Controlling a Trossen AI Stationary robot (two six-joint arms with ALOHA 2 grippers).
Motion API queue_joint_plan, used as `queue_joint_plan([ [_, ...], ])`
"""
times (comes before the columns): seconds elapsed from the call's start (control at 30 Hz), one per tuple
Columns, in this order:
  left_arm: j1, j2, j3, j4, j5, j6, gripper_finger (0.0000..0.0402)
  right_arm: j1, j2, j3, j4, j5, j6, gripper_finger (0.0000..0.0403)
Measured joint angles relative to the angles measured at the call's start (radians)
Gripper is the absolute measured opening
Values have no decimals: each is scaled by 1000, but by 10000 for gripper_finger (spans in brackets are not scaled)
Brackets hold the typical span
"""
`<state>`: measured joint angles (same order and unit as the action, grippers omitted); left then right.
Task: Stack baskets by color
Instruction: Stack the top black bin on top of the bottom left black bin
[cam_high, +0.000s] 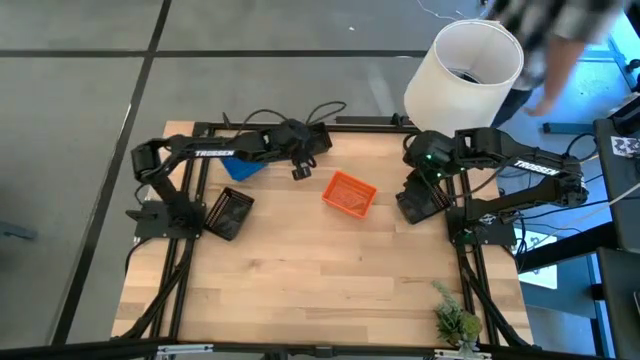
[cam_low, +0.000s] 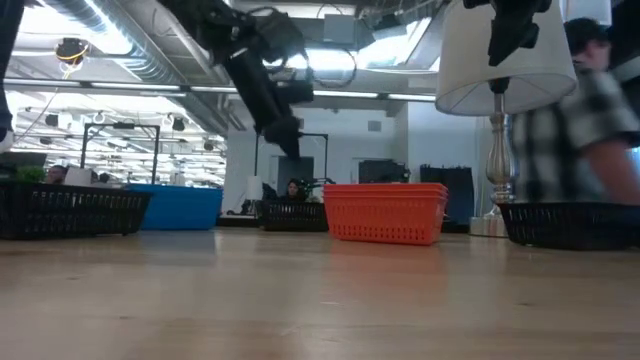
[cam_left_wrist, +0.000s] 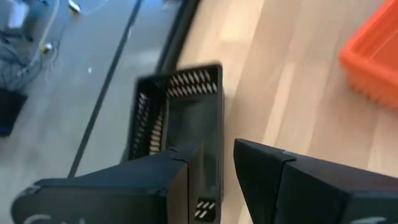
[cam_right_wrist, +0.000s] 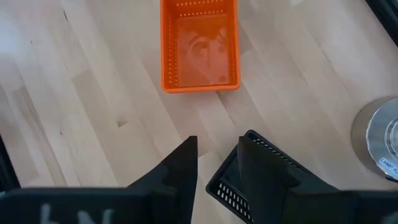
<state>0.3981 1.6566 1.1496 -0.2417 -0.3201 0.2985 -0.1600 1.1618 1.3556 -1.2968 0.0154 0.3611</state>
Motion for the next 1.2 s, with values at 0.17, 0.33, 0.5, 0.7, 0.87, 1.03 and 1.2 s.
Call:
queue_joint_plan([
  [0.17,28,47,0,-24,1,26,84,0,0,0,12,0,1,113],
  [0.33,71,60,0,-63,100,25,84,0,0,0,45,0,47,113],
  [0.5,106,60,0,-81,208,24,84,0,0,0,61,0,56,113],
  [0.7,130,60,-4,-77,228,26,84,0,0,0,68,0,57,113],
  [0.87,150,60,-29,-79,240,26,84,0,0,0,68,0,56,113],
  [1.03,150,60,-41,-77,239,28,84,0,0,0,67,0,55,113],
  [1.2,150,60,-41,-77,233,97,84,0,0,0,67,0,55,113],
])
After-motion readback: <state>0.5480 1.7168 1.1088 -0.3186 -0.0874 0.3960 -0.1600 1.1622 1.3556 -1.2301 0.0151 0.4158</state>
